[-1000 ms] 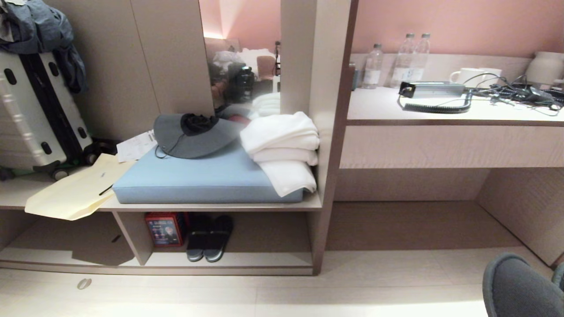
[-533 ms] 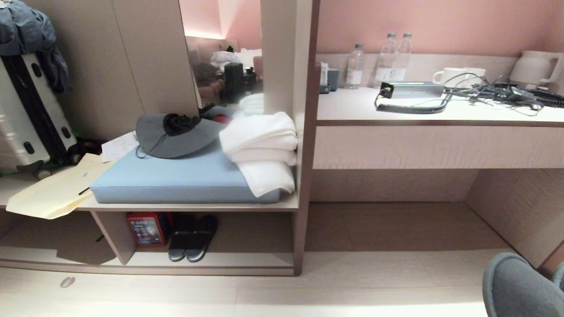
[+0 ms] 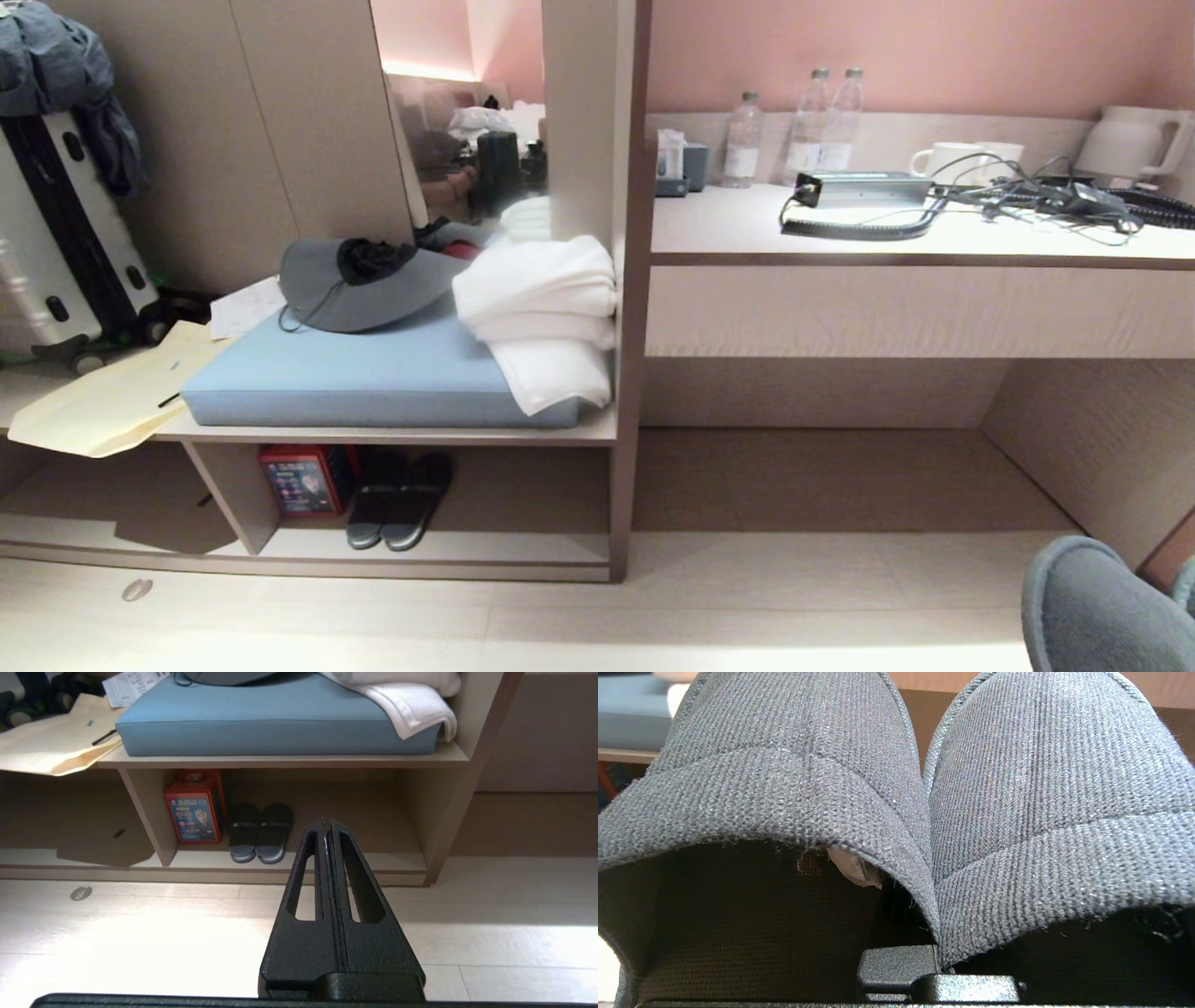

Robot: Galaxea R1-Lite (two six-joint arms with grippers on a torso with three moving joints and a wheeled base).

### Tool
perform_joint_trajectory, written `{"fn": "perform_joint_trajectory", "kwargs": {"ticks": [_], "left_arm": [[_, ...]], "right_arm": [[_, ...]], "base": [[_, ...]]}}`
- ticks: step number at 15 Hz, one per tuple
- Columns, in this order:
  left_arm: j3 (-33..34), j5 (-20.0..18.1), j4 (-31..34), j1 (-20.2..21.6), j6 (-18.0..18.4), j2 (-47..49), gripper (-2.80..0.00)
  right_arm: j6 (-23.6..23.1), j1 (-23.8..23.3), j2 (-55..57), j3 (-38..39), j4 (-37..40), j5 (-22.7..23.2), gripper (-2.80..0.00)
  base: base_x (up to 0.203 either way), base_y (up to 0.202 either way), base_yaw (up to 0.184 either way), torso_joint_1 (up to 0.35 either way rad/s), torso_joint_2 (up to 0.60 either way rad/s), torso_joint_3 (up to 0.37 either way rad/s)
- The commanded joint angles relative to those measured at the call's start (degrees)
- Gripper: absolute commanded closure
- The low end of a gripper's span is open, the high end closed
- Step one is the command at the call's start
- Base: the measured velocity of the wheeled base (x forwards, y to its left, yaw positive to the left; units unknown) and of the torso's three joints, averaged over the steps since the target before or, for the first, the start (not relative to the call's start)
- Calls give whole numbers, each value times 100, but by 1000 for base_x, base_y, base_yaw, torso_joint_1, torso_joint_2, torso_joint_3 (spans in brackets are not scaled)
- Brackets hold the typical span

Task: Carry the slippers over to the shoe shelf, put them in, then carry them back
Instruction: Place the slippers on the floor

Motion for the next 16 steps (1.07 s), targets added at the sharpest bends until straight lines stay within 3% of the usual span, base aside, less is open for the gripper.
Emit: {"fn": "perform_joint_trajectory", "kwargs": {"ticks": [1,16], "left_arm": [[0,1,1,6,-16,5,0],[0,1,1,5,-24,6,0]], "right_arm": [[-3,4,7,2,3,-17,0],[-13,4,7,2,3,-17,0]], "base": [[0,0,0,0,0,-149],[0,0,0,3,2,-195]]}}
